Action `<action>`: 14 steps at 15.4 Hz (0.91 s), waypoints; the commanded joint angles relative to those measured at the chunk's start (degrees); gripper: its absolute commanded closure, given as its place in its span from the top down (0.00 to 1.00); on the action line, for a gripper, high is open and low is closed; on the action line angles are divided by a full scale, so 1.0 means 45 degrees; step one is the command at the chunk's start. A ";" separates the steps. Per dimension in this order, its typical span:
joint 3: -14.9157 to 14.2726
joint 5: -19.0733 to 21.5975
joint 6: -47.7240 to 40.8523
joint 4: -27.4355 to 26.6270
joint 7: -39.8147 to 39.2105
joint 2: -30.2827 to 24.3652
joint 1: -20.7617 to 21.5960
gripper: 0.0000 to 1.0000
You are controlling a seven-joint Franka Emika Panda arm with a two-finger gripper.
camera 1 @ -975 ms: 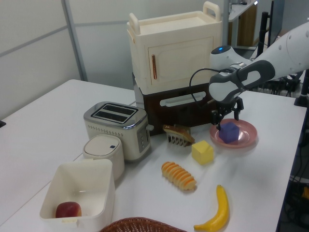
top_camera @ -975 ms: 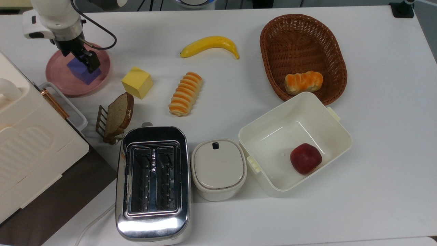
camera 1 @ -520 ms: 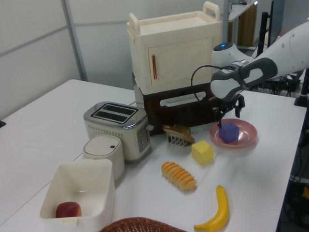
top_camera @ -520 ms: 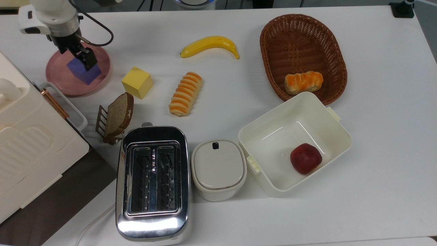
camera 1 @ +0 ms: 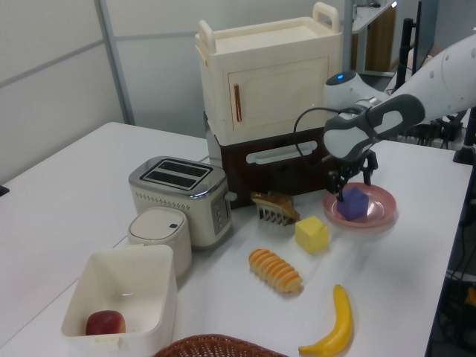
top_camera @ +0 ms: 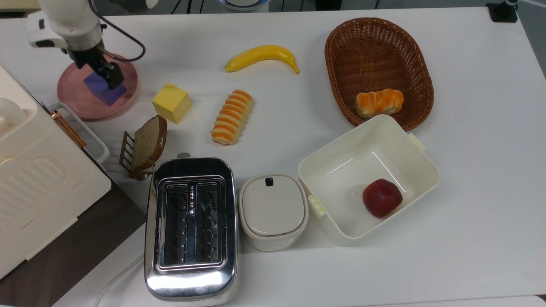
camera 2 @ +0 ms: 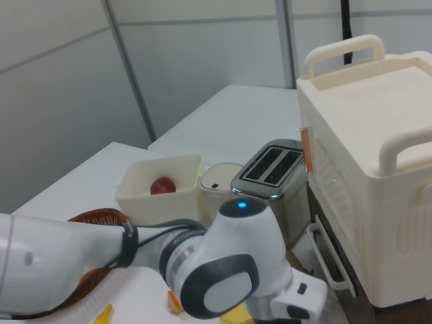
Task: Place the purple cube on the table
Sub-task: 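Close the gripper on the purple cube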
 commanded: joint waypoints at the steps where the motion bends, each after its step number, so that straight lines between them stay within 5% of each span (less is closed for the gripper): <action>1: 0.0005 -0.0427 0.0758 -0.0109 0.0368 0.0472 0.0087 1.00; 3: -0.0015 -0.0427 0.0799 -0.0167 0.0368 0.0511 0.0028 1.00; 4: -0.0015 -0.0427 0.0818 -0.0148 0.0368 0.0530 -0.0011 0.46; 5: 0.0005 -0.0388 0.0819 -0.0109 0.0368 0.0530 -0.0069 0.20; 11: 0.0005 -0.0388 0.0819 -0.0109 0.0368 0.0317 0.0008 0.15; 14: 0.0141 -0.0271 0.0488 -0.0186 0.0407 -0.0968 0.0144 0.15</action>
